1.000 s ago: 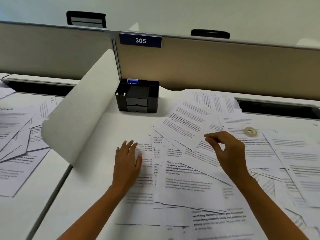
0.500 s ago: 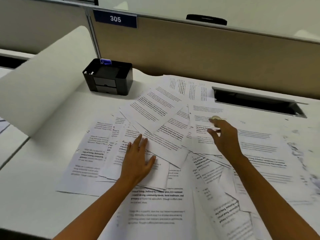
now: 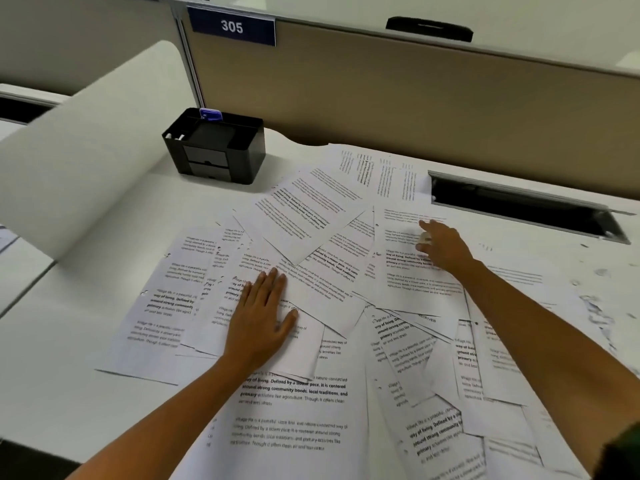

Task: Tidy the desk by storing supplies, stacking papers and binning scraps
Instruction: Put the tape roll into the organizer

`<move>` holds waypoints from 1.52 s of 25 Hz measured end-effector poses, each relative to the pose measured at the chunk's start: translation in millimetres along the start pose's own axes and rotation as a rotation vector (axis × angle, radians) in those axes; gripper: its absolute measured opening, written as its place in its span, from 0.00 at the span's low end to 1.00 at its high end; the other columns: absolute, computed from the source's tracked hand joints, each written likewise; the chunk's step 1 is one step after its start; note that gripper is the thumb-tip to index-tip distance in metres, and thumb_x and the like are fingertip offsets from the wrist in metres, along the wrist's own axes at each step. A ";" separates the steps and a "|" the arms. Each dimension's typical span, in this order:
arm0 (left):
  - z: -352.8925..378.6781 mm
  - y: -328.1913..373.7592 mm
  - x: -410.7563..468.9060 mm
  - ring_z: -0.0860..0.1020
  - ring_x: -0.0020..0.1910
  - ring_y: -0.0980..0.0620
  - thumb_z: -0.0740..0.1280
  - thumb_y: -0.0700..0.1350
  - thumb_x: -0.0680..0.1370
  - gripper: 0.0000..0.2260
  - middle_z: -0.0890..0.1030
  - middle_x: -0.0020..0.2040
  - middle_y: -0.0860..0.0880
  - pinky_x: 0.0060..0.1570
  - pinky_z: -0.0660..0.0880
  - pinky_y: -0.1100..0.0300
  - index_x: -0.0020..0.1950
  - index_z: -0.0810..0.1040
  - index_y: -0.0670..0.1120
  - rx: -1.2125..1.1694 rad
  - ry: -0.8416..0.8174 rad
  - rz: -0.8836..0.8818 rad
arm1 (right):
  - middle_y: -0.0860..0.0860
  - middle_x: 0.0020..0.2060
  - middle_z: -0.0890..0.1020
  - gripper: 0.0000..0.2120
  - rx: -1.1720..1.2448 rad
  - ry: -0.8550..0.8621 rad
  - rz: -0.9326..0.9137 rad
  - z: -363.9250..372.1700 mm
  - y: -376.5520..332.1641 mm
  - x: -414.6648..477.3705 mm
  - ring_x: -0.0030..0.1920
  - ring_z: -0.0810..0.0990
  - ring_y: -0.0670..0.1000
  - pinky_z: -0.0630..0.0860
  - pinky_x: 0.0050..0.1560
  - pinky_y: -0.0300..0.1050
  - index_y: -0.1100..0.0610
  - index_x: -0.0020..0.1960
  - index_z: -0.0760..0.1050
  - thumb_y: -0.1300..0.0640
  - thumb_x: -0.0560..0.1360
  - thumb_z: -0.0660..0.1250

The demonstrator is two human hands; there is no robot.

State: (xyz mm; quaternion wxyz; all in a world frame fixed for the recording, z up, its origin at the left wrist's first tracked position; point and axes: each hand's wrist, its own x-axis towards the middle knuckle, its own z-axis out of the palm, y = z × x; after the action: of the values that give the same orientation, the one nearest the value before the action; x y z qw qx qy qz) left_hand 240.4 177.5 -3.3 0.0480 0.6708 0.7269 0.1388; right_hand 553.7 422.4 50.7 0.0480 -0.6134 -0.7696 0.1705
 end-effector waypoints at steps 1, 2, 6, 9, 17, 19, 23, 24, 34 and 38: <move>0.1 -0.1 -0.3 0.47 0.76 0.51 0.48 0.62 0.78 0.31 0.50 0.77 0.50 0.74 0.43 0.55 0.77 0.50 0.48 0.005 0.004 0.001 | 0.61 0.68 0.70 0.24 0.039 0.027 -0.013 1.7 0.5 -0.8 0.61 0.73 0.60 0.74 0.59 0.48 0.63 0.69 0.67 0.62 0.74 0.67; 0.0 -0.2 -0.5 0.47 0.76 0.51 0.48 0.62 0.78 0.31 0.51 0.77 0.50 0.74 0.43 0.55 0.77 0.50 0.48 0.009 0.008 0.000 | 0.63 0.62 0.75 0.20 0.071 0.077 -0.026 4.2 2.8 -2.6 0.53 0.77 0.58 0.78 0.48 0.43 0.66 0.64 0.72 0.67 0.73 0.68; -0.7 1.1 -0.9 0.50 0.76 0.50 0.48 0.62 0.78 0.31 0.52 0.77 0.49 0.74 0.44 0.54 0.77 0.51 0.47 0.020 0.010 -0.001 | 0.63 0.40 0.82 0.05 -0.016 0.211 -0.123 10.0 11.5 -5.3 0.41 0.80 0.62 0.75 0.41 0.46 0.66 0.43 0.80 0.69 0.68 0.69; -0.1 -0.2 -1.8 0.51 0.76 0.50 0.48 0.62 0.78 0.31 0.54 0.77 0.49 0.74 0.46 0.54 0.77 0.53 0.47 0.021 0.005 0.008 | 0.59 0.41 0.82 0.03 -0.015 0.206 -0.127 12.7 13.4 -5.7 0.44 0.79 0.60 0.68 0.43 0.40 0.60 0.42 0.78 0.63 0.68 0.70; -12.7 -12.2 3.9 0.44 0.76 0.54 0.45 0.60 0.78 0.29 0.43 0.77 0.53 0.74 0.42 0.57 0.77 0.49 0.49 -0.139 -0.021 0.069 | 0.59 0.57 0.77 0.20 0.208 0.457 -0.244 9.1 -83.4 -68.2 0.57 0.75 0.57 0.70 0.56 0.45 0.60 0.63 0.73 0.58 0.73 0.70; -22.9 -23.4 4.1 0.44 0.76 0.56 0.48 0.56 0.80 0.26 0.42 0.77 0.54 0.74 0.44 0.56 0.77 0.50 0.51 -0.186 -0.016 0.107 | 0.56 0.54 0.77 0.21 0.254 0.462 -0.288 14.2 -115.0 -82.5 0.51 0.76 0.54 0.77 0.51 0.47 0.58 0.62 0.74 0.55 0.72 0.71; -45.2 -79.6 7.0 0.47 0.76 0.55 0.47 0.58 0.80 0.26 0.46 0.78 0.53 0.74 0.46 0.54 0.76 0.53 0.51 -0.211 -0.023 0.124 | 0.53 0.51 0.77 0.21 0.328 0.434 -0.352 33.2 -193.4 -90.7 0.48 0.76 0.51 0.79 0.47 0.51 0.55 0.61 0.74 0.51 0.70 0.73; -51.1 -98.7 10.6 0.47 0.76 0.54 0.46 0.59 0.79 0.27 0.46 0.78 0.53 0.75 0.46 0.53 0.76 0.53 0.51 -0.223 -0.024 0.108 | 0.53 0.52 0.77 0.22 0.328 0.442 -0.372 38.3 -213.0 -88.7 0.49 0.77 0.52 0.79 0.47 0.51 0.56 0.61 0.74 0.51 0.70 0.73; -75.8 -282.1 51.6 0.47 0.76 0.50 0.42 0.61 0.78 0.28 0.49 0.78 0.51 0.74 0.44 0.47 0.77 0.51 0.53 0.036 -0.058 -0.094 | 0.57 0.55 0.77 0.22 0.315 0.475 -0.470 62.2 -357.6 -13.1 0.51 0.76 0.49 0.77 0.48 0.38 0.60 0.60 0.74 0.50 0.70 0.71; -74.7 -279.5 50.5 0.49 0.76 0.51 0.45 0.59 0.78 0.26 0.51 0.78 0.52 0.74 0.45 0.49 0.76 0.52 0.55 0.036 -0.010 -0.102 | 0.57 0.55 0.76 0.22 0.286 0.485 -0.435 55.9 -394.9 40.3 0.52 0.73 0.47 0.70 0.49 0.29 0.59 0.60 0.75 0.52 0.70 0.72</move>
State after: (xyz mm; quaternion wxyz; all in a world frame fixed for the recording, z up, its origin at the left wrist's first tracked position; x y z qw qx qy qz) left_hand -52.4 200.0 -0.4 0.0464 0.6344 0.7622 0.1196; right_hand 161.7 375.0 119.7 0.3496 -0.4449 -0.8169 0.1118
